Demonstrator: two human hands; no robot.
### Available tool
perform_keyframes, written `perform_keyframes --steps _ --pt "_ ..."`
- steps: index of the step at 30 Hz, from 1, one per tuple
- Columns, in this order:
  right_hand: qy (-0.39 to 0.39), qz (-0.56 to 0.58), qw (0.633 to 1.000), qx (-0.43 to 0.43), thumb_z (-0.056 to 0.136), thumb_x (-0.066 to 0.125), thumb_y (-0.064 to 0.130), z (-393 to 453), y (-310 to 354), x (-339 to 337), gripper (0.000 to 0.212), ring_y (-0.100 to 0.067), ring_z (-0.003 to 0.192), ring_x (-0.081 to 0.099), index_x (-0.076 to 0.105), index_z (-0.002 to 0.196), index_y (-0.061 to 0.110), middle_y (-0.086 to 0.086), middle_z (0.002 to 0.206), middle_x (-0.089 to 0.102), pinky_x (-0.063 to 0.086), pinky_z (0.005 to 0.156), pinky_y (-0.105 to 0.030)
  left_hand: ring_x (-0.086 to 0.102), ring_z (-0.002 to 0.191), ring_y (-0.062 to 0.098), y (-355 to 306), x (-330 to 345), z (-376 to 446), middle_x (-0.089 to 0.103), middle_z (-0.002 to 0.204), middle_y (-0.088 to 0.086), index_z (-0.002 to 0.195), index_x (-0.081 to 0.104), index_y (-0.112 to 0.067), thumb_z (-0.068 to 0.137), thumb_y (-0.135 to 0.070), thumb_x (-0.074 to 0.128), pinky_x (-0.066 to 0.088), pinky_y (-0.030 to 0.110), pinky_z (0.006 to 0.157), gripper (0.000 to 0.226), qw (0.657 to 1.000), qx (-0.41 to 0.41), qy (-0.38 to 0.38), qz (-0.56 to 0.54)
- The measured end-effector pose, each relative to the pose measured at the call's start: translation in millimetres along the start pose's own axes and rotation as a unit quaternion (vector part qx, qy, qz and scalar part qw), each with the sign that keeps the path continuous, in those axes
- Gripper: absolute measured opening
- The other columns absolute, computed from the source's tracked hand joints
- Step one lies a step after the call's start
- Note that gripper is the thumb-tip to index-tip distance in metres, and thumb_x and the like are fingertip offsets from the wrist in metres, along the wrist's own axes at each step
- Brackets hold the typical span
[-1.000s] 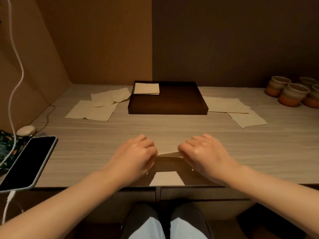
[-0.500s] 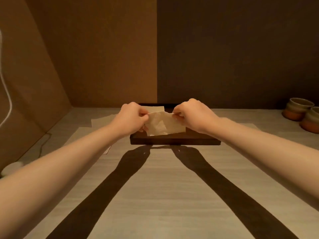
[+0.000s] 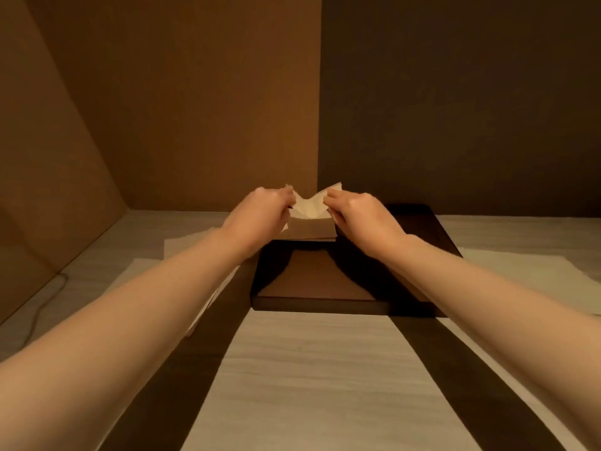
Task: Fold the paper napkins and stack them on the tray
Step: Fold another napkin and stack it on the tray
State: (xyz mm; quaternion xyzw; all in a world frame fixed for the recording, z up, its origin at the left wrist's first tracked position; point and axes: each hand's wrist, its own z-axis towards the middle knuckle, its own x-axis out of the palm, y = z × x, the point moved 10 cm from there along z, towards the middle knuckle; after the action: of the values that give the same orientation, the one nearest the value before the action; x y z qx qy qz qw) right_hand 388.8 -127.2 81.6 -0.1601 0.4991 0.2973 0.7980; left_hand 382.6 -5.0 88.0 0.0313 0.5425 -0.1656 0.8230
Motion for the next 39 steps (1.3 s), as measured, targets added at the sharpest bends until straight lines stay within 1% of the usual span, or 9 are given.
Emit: perform_keyframes --steps 4,13,19,22,26,29,31,35,39 --pt "0.073 -0.007 0.997 0.018 0.085 0.059 -0.005 -4 -7 57 0.02 -0.031 0.088 0.064 0.063 0.099 0.009 -0.009 0.109 0.062 0.053 0.075 -0.046 0.064 0.09 0.031 33 58 -2 0.065 0.113 0.012 0.112 0.063 -0.014 0.092 -0.006 0.05 0.055 0.046 0.076 0.025 0.991 -0.046 0.104 0.067" --pt "0.113 0.033 0.991 0.058 0.096 0.046 0.014 -9 -16 88 0.017 -0.03 0.101 0.06 0.057 0.108 0.01 -0.01 0.119 0.06 0.052 0.083 -0.04 0.061 0.09 0.032 29 92 2 0.059 0.107 0.015 0.113 0.054 -0.004 0.091 -0.008 0.045 0.044 0.036 0.065 0.024 0.967 -0.029 0.198 0.158" --pt "0.09 0.034 0.994 0.058 0.097 0.048 0.015 -9 -12 75 0.041 -0.025 0.133 0.045 0.046 0.138 0.009 -0.011 0.147 0.046 0.04 0.107 -0.033 0.06 0.089 0.034 22 83 0 0.05 0.124 0.011 0.097 0.059 -0.004 0.091 -0.01 0.046 0.042 0.038 0.063 0.016 0.976 0.0 0.159 0.145" --pt "0.084 0.037 0.993 0.069 0.099 0.047 0.017 -8 -14 73 0.052 -0.021 0.143 0.032 0.033 0.149 0.009 -0.009 0.156 0.034 0.027 0.114 -0.029 0.059 0.086 0.031 17 75 -2 0.055 0.11 0.009 0.094 0.057 -0.006 0.092 -0.011 0.045 0.046 0.04 0.065 0.013 0.98 0.015 0.123 0.155" --pt "0.08 0.051 0.992 0.085 0.1 0.045 0.018 -6 -17 74 0.053 -0.021 0.145 0.029 0.031 0.151 0.009 -0.009 0.157 0.032 0.025 0.115 -0.029 0.06 0.087 0.031 20 69 2 0.056 0.098 0.008 0.092 0.06 -0.004 0.092 -0.011 0.046 0.051 0.045 0.085 0.016 0.984 0.012 0.088 0.155" --pt "0.082 0.053 0.992 0.082 0.1 0.044 0.017 -5 -18 74 0.047 -0.024 0.14 0.037 0.039 0.145 0.007 -0.011 0.152 0.04 0.033 0.111 -0.03 0.06 0.087 0.032 21 68 7 0.057 0.095 0.008 0.09 0.061 -0.004 0.091 -0.012 0.045 0.051 0.046 0.085 0.017 0.984 0.011 0.08 0.157" --pt "0.085 0.056 0.992 0.08 0.098 0.044 0.015 -4 -18 76 0.033 -0.026 0.12 0.054 0.051 0.129 0.006 -0.01 0.134 0.055 0.044 0.091 -0.03 0.061 0.084 0.031 24 71 10 0.06 0.094 0.009 0.091 0.059 -0.006 0.092 -0.015 0.045 0.052 0.042 0.074 0.017 0.983 0.0 0.098 0.158" --pt "0.088 0.054 0.991 0.083 0.097 0.044 0.014 -3 -20 80 0.013 -0.017 0.083 0.053 0.054 0.104 0.01 -0.005 0.102 0.058 0.037 0.067 -0.027 0.06 0.075 0.027 26 77 9 0.064 0.09 0.01 0.098 0.06 -0.009 0.094 -0.018 0.044 0.046 0.034 0.058 0.02 0.97 -0.018 0.141 0.195" --pt "0.105 0.073 0.987 0.097 0.098 0.044 0.015 -5 -22 86 0.014 -0.023 0.09 0.058 0.055 0.105 0.01 -0.006 0.103 0.059 0.039 0.068 -0.029 0.054 0.074 0.026 21 76 7 0.064 0.096 0.011 0.101 0.06 -0.007 0.094 -0.016 0.043 0.042 0.034 0.059 0.021 0.961 -0.015 0.157 0.229"
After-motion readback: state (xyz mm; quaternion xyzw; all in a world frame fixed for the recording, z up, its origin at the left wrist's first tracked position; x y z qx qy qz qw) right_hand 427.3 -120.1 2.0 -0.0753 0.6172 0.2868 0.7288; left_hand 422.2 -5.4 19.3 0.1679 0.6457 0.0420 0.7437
